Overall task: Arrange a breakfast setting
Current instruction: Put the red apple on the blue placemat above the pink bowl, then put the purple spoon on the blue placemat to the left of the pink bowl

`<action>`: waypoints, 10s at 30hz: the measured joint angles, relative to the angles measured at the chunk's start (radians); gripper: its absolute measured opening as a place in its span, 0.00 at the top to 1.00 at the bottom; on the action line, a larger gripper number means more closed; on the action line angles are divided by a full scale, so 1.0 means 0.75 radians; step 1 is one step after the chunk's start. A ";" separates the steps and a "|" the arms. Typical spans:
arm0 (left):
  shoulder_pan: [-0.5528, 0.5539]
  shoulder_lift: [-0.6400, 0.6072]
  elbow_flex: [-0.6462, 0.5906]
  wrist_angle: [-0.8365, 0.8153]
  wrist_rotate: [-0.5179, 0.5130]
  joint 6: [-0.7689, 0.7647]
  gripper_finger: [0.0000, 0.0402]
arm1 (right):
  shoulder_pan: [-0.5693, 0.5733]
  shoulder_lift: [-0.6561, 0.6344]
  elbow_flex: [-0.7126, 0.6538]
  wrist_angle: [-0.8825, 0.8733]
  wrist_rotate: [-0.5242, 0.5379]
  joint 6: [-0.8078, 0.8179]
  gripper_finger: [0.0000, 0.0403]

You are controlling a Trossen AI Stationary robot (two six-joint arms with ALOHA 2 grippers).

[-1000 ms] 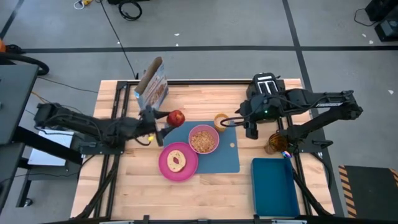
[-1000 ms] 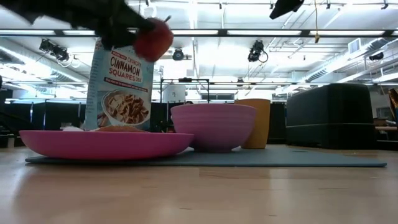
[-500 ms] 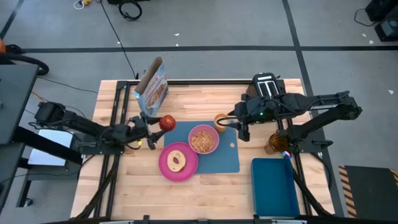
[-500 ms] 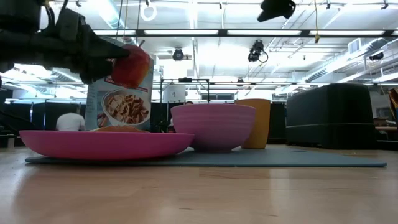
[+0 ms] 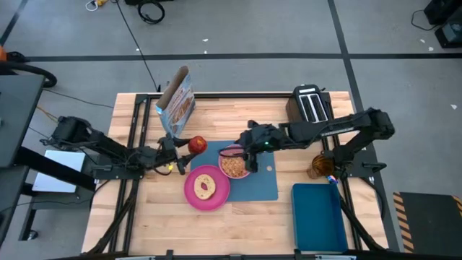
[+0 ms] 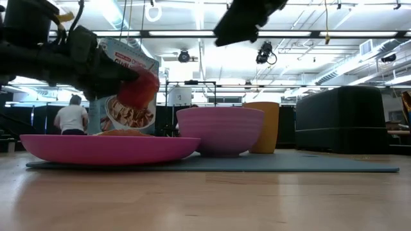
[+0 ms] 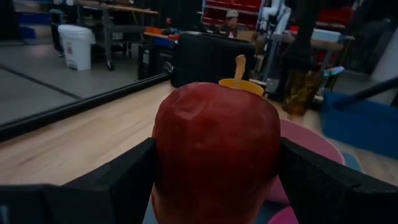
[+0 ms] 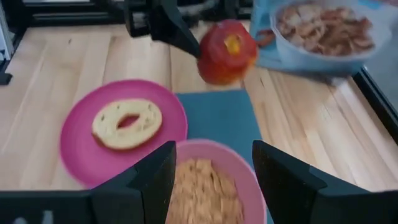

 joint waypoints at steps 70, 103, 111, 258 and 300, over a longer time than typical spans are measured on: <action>-0.006 0.422 0.103 0.532 -0.055 0.393 0.03 | -0.198 0.483 0.001 0.939 -0.228 -0.077 0.97; -0.007 -0.018 0.001 0.570 -0.037 0.585 0.02 | -0.220 0.727 0.065 0.898 -0.192 -0.133 0.97; -0.007 -0.018 0.001 0.564 -0.036 0.561 0.02 | -0.223 0.724 0.067 0.887 -0.186 -0.140 0.92; -0.043 -0.017 0.001 0.422 0.386 0.346 0.03 | 1.041 -0.331 -0.229 -1.624 -0.054 1.013 0.76; -0.060 -0.017 0.001 0.344 0.387 0.311 0.03 | 0.879 -0.272 -0.140 -1.630 0.104 0.926 0.97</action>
